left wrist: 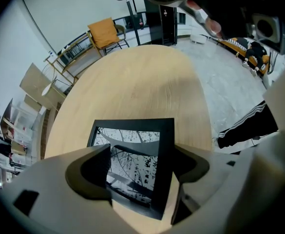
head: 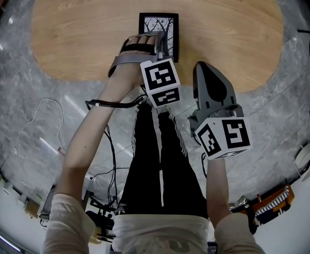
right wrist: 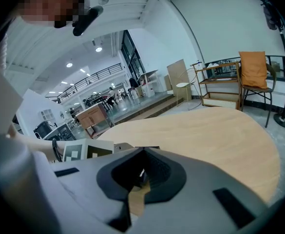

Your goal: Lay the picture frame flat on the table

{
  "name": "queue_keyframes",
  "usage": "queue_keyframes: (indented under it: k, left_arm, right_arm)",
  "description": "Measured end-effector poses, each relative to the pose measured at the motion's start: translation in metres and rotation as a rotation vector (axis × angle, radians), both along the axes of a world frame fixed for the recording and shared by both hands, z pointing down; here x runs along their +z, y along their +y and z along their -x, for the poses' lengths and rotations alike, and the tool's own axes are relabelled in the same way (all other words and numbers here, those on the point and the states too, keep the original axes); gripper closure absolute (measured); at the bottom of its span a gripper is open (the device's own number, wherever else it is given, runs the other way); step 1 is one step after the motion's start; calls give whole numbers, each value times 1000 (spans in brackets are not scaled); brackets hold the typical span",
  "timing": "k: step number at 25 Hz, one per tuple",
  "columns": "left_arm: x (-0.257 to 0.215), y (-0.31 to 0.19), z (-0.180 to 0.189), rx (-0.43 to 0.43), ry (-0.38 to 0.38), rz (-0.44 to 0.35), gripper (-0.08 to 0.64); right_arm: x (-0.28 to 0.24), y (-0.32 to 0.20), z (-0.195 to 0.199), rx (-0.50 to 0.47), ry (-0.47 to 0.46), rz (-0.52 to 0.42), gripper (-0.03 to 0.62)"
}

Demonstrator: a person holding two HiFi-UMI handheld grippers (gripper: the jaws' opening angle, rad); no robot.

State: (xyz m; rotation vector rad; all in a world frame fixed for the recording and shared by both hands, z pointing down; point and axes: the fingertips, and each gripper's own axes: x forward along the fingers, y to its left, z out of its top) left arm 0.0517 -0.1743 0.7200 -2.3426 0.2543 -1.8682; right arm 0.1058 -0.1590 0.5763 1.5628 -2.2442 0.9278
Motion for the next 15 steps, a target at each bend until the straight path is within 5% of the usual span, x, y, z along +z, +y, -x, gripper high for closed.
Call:
queue_keyframes:
  k: [15]
  left_arm:
    - [1, 7, 0, -7, 2, 53, 195]
  right_arm:
    - [4, 0, 1, -9, -16, 11, 586]
